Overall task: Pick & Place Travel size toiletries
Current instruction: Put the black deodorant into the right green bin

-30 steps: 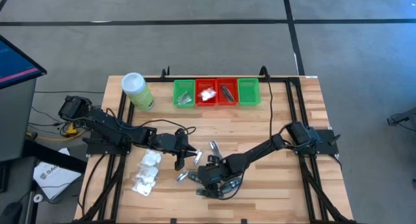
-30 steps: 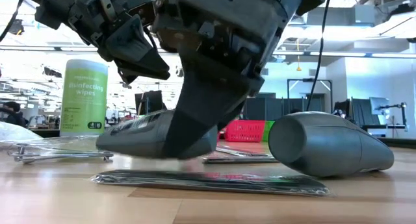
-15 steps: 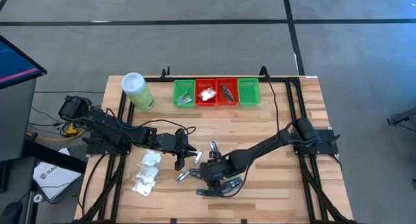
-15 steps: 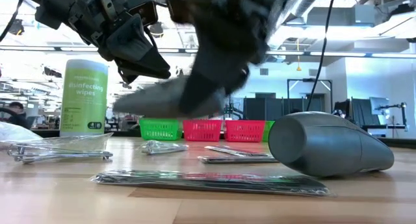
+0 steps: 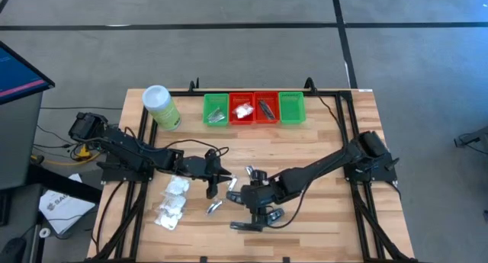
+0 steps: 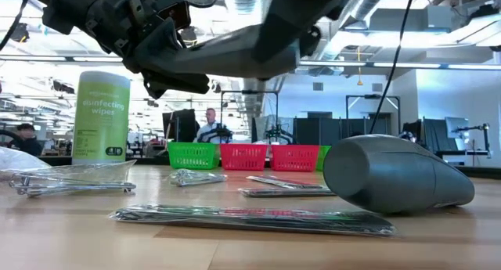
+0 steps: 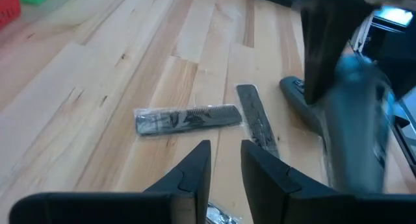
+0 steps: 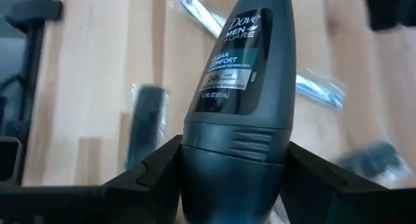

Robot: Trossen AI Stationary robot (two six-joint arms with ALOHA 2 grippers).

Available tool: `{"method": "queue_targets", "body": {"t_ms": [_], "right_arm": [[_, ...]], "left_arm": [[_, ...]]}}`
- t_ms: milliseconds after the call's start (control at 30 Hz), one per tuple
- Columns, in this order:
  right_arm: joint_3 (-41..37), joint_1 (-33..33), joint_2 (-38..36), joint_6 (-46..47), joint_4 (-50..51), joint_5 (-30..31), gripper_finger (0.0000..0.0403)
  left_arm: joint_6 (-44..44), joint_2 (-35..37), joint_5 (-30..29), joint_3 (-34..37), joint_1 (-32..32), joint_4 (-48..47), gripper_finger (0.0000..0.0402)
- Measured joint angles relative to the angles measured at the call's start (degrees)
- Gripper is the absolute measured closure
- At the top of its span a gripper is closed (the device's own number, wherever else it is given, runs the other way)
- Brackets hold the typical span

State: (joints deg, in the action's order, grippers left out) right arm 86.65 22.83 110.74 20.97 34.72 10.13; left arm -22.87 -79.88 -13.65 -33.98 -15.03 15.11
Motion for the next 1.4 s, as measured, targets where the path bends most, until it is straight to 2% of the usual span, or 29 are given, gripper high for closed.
{"method": "queue_targets", "body": {"t_ms": [400, 667, 767, 1000, 1200, 1400], "right_arm": [[-0.02, -1.03, -7.14, 3.29, 15.04, 11.15, 0.0208], [-0.04, -3.84, -10.78, 7.86, 25.91, 18.91, 0.0208], [-1.64, -5.42, -12.58, 8.54, 26.82, 20.5, 0.0208], [-11.24, -11.27, -19.05, 9.12, 23.72, 21.09, 0.0208], [-20.37, -16.51, -26.69, 8.81, 16.45, 21.22, 0.0208], [-30.34, -22.41, -34.69, 8.48, 5.1, 21.1, 0.0208]], "left_arm": [[0.04, 0.0, -0.02, 0.0, 0.0, 0.44, 0.0326], [0.04, 0.0, -0.37, 0.0, 0.0, 0.57, 0.0326], [0.04, 0.0, -0.35, 0.0, 0.0, 0.92, 0.0326], [0.04, 0.0, -0.35, -0.02, 0.0, 0.9, 0.0326], [0.06, 0.0, -0.33, -0.01, 0.0, 0.95, 0.0326], [0.07, 0.0, -1.29, -0.02, 0.0, 1.38, 0.0326]]}}
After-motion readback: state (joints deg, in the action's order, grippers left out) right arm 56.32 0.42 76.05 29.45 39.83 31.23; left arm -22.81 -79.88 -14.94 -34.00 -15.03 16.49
